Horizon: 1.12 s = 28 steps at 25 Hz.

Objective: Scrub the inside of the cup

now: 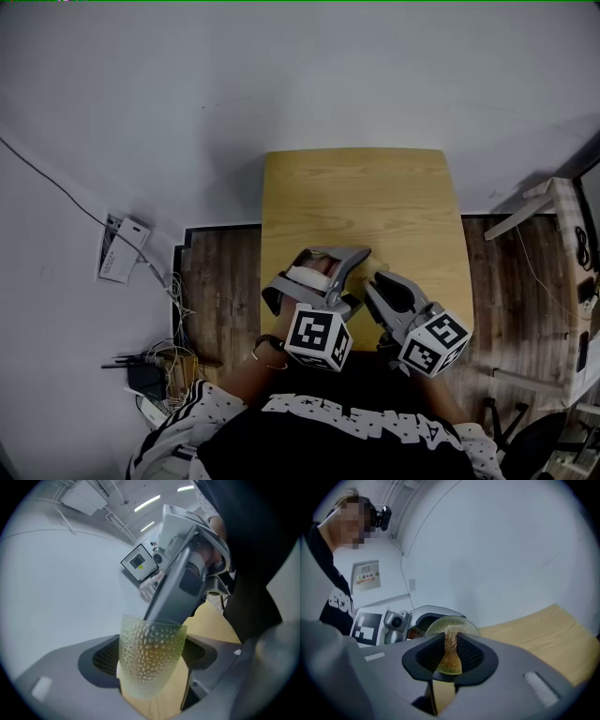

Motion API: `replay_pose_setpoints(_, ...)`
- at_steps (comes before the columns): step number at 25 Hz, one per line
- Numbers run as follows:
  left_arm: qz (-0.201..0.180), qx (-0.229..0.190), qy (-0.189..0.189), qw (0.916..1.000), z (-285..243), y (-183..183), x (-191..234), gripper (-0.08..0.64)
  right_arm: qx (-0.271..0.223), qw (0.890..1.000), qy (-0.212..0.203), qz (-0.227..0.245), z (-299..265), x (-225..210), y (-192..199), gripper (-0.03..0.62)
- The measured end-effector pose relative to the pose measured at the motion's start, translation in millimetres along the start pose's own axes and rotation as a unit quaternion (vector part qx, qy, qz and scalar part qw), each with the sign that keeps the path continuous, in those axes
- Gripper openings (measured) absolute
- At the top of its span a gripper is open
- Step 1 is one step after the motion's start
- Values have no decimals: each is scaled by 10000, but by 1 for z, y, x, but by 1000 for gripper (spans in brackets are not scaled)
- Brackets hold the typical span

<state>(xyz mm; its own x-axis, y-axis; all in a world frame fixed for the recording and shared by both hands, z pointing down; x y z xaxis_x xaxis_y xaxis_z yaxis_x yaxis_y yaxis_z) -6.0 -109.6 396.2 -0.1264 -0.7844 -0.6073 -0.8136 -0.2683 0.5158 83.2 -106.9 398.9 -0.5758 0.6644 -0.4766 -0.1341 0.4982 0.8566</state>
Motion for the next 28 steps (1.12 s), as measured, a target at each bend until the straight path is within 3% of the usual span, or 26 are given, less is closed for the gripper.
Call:
replay_pose_setpoints(6, -380, 131, 8, 9992, -3, -3, -3, 394, -280, 9847, -310, -1691, 2, -12, 7, 83)
replay_pose_setpoints(11, -552, 176, 54, 9983, -6, -4, -6, 393, -313, 9744, -393, -2193, 2, -16, 11, 81)
replay_pose_setpoints(18, -1029, 272, 46, 9943, -8, -4, -13, 393, -465, 9421, -629, -3260, 3, -25, 19, 80)
replay_pose_setpoints(20, -1193, 295, 44, 9924, -8, -3, -15, 393, -511, 9249, -633, -3715, 4, -30, 26, 80)
replay_pose_setpoints(24, -1507, 429, 263, 9873, -8, 4, -25, 393, -658, 8795, -789, -4647, 5, -34, 39, 80)
replay_pose_setpoints(28, -1793, 423, 137, 9828, -7, 5, -25, 391, -801, 8393, -1071, -5269, 5, -38, 44, 77)
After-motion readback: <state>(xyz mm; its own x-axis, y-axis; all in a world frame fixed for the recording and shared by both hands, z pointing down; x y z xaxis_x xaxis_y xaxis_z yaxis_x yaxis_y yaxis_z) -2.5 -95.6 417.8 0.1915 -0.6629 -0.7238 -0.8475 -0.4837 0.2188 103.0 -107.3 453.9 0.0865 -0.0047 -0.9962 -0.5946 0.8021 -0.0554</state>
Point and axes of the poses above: the fingertips, and each gripper's own axes: z backward along the fingers, x to its left, y out of its underside, the point moved 8 cm from there along z, backward along the fingers, and after that the axes turned 3 degrees about y, right-handed, at the moved point
